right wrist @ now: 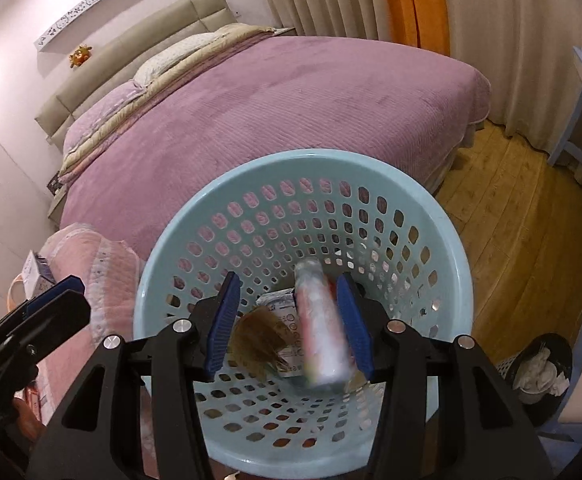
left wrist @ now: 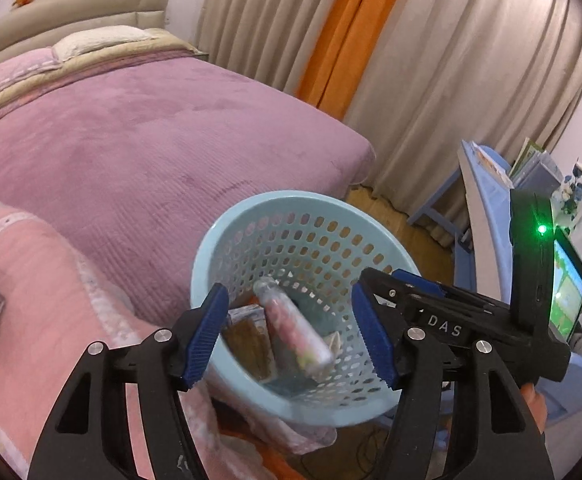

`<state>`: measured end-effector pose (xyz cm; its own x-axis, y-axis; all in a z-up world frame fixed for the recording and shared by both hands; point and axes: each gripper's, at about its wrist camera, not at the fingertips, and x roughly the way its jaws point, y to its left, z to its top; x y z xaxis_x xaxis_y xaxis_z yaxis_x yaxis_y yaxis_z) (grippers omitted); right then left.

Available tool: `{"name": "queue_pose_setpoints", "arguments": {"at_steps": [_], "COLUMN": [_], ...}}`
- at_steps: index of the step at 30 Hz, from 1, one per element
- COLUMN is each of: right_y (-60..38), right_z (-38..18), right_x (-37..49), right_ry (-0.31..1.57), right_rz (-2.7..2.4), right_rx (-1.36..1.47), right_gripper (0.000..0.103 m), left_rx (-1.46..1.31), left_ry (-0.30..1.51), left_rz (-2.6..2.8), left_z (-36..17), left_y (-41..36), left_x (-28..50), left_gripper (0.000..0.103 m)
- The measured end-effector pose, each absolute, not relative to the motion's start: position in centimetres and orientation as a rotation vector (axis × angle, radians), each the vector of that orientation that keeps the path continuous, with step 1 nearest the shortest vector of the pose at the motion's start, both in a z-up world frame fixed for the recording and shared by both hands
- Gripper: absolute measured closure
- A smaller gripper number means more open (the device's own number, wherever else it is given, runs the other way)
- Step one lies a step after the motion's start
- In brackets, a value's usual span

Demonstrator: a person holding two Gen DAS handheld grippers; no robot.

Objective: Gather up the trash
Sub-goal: 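Carry sleeve and can to the blue basket and release both, then return both tools to the rug toward the orange-white tube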

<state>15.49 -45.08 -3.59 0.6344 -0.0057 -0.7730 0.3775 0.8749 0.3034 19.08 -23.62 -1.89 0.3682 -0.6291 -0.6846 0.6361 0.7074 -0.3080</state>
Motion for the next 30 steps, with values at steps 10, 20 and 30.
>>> {"name": "queue_pose_setpoints", "arguments": {"at_steps": [10, 20, 30], "right_y": [-39.9, -32.7, -23.9], "right_z": [0.7, 4.0, 4.9], "right_x": [13.7, 13.4, 14.7], "right_ry": [0.783, 0.738, 0.741], "right_rz": [-0.167, -0.022, 0.159], "right_rx": [0.374, 0.302, 0.211], "right_gripper": [0.056, 0.056, 0.056], "left_rx": [-0.035, -0.116, -0.208], "left_ry": [0.753, 0.674, 0.685], "left_rz": [-0.751, -0.566, -0.306], "left_z": [2.5, 5.8, 5.3], "left_y": [-17.5, -7.2, 5.6], "left_x": [15.9, 13.6, 13.8], "left_gripper": [0.04, 0.037, 0.037]}}
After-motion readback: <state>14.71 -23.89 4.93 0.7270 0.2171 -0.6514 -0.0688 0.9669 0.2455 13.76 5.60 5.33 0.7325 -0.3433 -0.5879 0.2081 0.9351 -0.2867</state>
